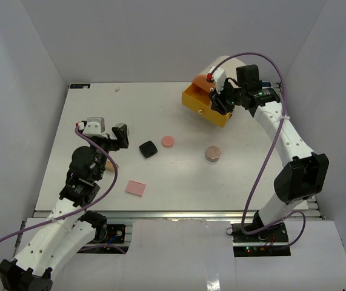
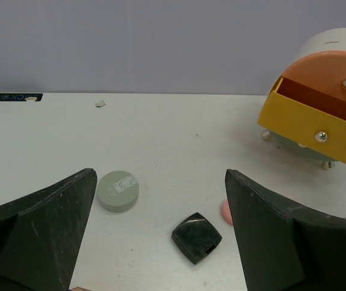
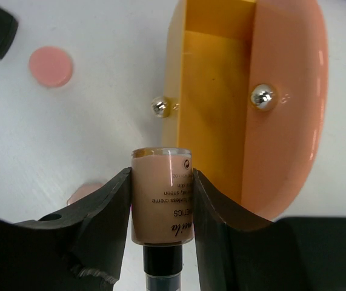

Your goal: Organize the makeup

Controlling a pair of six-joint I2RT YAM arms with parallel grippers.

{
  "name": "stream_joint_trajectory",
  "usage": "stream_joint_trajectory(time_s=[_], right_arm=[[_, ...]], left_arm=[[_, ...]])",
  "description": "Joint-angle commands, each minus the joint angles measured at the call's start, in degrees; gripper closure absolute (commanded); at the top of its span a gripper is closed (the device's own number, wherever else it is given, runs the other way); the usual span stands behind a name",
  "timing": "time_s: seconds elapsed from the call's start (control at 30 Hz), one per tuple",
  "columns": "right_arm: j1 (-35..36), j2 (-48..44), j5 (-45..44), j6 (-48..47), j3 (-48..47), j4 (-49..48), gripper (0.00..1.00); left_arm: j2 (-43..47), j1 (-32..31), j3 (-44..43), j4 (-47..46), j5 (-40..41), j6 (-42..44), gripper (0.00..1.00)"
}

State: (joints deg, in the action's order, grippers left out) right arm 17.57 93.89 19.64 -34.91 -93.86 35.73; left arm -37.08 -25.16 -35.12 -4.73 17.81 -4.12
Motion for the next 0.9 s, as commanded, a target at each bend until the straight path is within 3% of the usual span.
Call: stream_joint_trajectory(time_s=[0.0, 0.23, 0.37, 0.57, 0.77, 0.87], right_arm=[[-2.6, 2.4, 3.0, 11.6, -0.4, -15.2, 0.89], [-4.9, 4.0, 1.6, 13.4, 5.0, -27.5, 0.74], [-4.9, 5.8, 2.6, 13.9, 5.1, -27.5, 0.54], [-4.9, 4.8, 2.5, 13.5, 8.3, -27.9, 0.32], [-4.9, 1.5, 4.5, 15.2, 10.1, -26.2, 0.3], [-5.2, -4.6, 12.6, 15.2, 12.7, -21.8, 0.29]], left_arm=[[0.0, 0.5, 0.4, -0.6, -0.8, -0.2, 0.02], [-0.4, 0.7, 0.5, -0.6, -1.3, -0.2, 0.02], [-0.7, 0.8, 0.5, -0.6, -1.3, -0.2, 0.02], [-1.4, 1.0, 0.4, -0.5, -2.2, -1.0, 0.02], [-3.4, 1.2, -0.3, 1.4, -3.7, -4.3, 0.02], [-4.3, 1.2, -0.8, 5.2, -4.9, -9.5, 0.02]])
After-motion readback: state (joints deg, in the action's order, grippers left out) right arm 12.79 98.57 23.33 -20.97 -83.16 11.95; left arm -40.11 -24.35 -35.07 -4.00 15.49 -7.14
